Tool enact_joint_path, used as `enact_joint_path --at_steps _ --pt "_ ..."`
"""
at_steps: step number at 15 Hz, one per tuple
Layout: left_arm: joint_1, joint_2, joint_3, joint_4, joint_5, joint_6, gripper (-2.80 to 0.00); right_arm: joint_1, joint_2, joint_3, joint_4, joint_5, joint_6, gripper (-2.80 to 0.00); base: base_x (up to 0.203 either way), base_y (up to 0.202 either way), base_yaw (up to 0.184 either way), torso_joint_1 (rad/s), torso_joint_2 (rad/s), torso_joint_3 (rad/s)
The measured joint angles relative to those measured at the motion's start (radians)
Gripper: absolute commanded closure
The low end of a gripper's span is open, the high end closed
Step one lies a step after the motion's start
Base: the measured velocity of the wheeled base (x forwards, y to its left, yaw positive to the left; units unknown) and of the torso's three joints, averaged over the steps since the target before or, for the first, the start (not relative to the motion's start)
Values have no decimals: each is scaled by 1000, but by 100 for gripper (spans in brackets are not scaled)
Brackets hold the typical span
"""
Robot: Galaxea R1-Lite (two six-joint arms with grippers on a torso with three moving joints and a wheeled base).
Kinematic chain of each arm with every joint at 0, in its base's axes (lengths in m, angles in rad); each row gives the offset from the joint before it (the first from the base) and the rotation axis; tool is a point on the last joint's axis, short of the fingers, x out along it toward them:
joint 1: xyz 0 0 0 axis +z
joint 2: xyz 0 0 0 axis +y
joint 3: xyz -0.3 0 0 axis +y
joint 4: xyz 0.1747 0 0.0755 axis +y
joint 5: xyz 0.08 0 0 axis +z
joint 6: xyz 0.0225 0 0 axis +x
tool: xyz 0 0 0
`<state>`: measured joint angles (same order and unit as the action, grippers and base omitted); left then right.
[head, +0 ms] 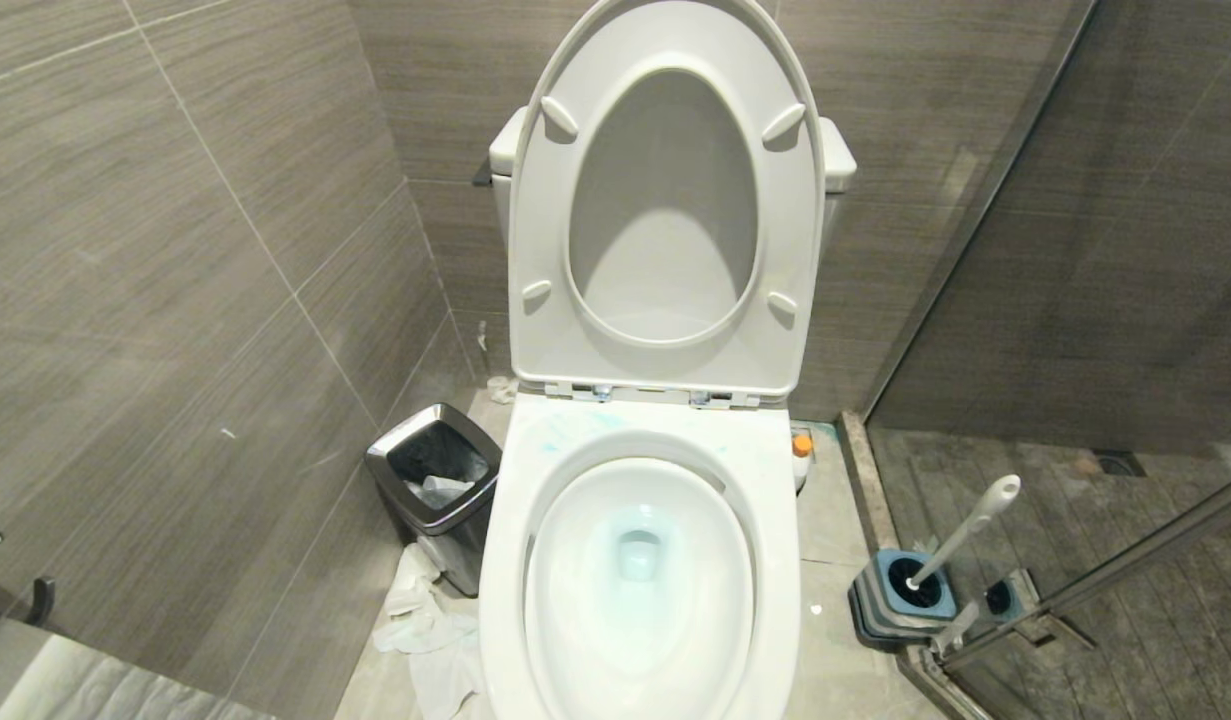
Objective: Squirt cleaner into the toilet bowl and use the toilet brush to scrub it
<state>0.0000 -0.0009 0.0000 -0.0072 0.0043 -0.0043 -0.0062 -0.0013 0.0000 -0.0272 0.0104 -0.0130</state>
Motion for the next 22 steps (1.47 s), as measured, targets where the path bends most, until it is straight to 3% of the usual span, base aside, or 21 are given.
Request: enact_joint_path --at_steps 22 --pt "0 0 0 0 0 0 0 0 0 0 0 0 0 -280 0 0 0 0 0 0"
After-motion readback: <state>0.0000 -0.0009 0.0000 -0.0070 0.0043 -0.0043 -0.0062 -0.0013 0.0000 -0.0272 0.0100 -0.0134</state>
